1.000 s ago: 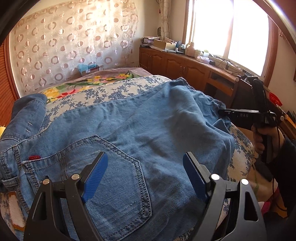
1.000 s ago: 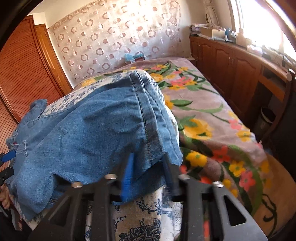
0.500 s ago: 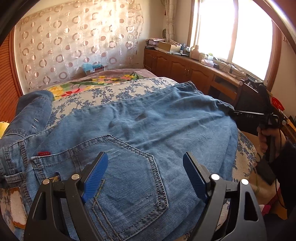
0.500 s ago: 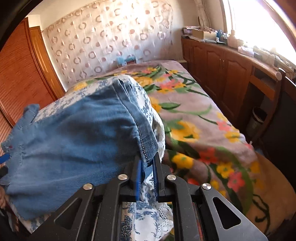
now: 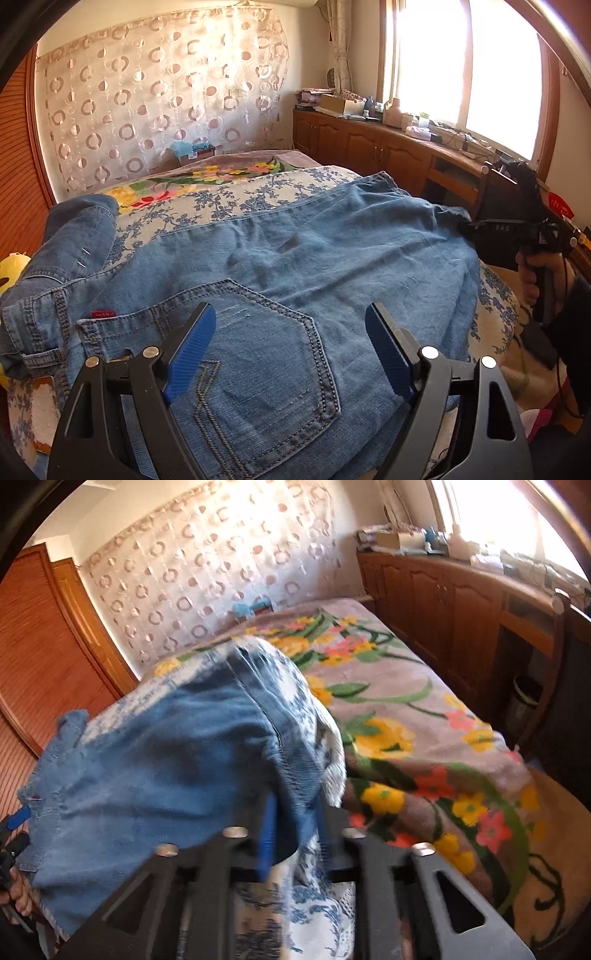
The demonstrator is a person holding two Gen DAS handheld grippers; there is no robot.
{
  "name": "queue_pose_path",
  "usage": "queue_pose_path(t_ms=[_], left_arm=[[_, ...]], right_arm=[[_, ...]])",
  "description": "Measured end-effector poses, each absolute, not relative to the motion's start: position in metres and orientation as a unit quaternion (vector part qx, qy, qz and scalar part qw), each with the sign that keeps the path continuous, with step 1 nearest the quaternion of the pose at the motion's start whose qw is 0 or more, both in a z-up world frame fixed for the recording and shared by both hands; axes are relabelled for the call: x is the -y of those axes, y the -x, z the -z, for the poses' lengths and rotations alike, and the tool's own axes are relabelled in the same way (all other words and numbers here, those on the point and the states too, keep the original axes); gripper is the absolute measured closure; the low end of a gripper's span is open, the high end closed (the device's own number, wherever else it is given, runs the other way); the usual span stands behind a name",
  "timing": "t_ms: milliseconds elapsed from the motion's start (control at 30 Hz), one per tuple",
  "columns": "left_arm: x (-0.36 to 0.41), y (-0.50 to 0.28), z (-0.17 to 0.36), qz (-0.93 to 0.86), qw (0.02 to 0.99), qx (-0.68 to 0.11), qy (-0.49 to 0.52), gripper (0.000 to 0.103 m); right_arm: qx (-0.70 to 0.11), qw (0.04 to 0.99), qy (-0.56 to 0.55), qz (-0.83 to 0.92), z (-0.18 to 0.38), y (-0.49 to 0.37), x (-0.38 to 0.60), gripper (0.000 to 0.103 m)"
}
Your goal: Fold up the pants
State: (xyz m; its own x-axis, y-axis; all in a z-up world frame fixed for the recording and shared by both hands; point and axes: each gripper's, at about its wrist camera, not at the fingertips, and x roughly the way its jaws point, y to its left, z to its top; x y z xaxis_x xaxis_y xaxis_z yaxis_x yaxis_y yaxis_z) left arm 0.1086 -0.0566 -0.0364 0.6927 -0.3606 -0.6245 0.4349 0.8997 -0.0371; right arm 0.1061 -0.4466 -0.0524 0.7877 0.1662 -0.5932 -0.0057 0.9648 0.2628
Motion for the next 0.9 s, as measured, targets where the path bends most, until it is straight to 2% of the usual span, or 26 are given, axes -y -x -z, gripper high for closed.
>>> queue_pose_path(t_ms=[267, 467, 900], left_arm=[[0.039, -0.103, 0.026, 0.206, 0.924, -0.317, -0.050, 0.019], [0.015, -0.099, 0.023, 0.188, 0.930, -0.312, -0.040, 0.019], [-0.044, -0.094, 0.024, 0.137, 0.940, -0.312, -0.005, 0.019]], right_arm=[[-0.267, 0.953, -0.098, -0.105, 0.012, -0.091, 0.407, 0.091], [-0.246, 0.951, -0.064, -0.174, -0.009, -0.089, 0.340, 0.091], [-0.280, 0.909, -0.002, -0.308, 0.010, -0.096, 0.202, 0.091]])
